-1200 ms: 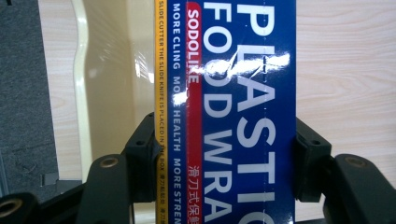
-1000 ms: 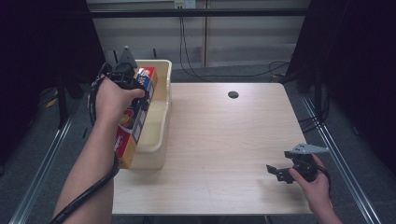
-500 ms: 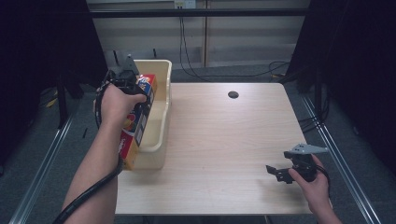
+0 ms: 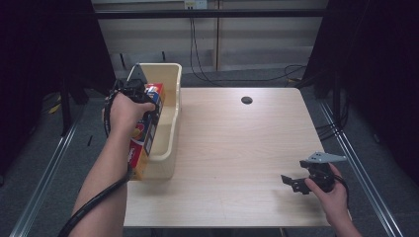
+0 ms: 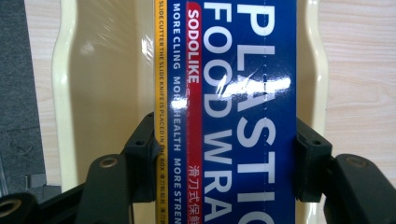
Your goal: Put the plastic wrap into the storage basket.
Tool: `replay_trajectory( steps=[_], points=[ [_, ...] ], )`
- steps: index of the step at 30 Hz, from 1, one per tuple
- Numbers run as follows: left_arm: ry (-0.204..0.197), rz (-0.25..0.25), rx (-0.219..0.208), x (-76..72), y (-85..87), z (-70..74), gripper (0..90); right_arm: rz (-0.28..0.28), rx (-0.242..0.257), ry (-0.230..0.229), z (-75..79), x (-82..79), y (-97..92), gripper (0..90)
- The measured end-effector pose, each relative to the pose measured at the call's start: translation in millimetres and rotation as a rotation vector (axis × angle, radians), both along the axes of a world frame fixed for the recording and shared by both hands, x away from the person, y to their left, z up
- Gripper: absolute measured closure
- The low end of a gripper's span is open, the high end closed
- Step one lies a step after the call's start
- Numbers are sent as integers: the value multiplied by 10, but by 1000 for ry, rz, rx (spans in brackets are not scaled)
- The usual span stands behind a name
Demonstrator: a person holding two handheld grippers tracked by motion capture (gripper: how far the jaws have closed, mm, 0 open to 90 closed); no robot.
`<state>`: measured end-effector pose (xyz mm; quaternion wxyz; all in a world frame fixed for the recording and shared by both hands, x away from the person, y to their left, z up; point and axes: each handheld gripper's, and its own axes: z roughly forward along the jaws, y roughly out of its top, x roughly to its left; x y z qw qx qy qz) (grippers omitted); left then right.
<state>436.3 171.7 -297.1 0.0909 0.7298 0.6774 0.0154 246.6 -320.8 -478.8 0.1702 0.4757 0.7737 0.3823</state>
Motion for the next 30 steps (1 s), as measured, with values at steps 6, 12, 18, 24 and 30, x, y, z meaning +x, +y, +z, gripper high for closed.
replay_trajectory(
  steps=[6, 12, 18, 24, 30],
  points=[
    [11, 3, 0, 22, 7, -52, 401, -1, 0, 4, -7, -1, 5, 29],
    [25, -1, -3, 50, 18, -115, 400, 0, -2, 2, -7, 1, 9, 29],
    [28, 6, -3, 67, 5, -140, 400, 3, -4, 9, -15, 3, 9, 29],
    [37, 13, -8, 78, 7, -148, 399, 4, -3, 11, -18, 3, 11, 29],
    [45, 14, -10, 84, 13, -154, 398, 3, -3, 13, -22, 7, 14, 28]
  ],
)
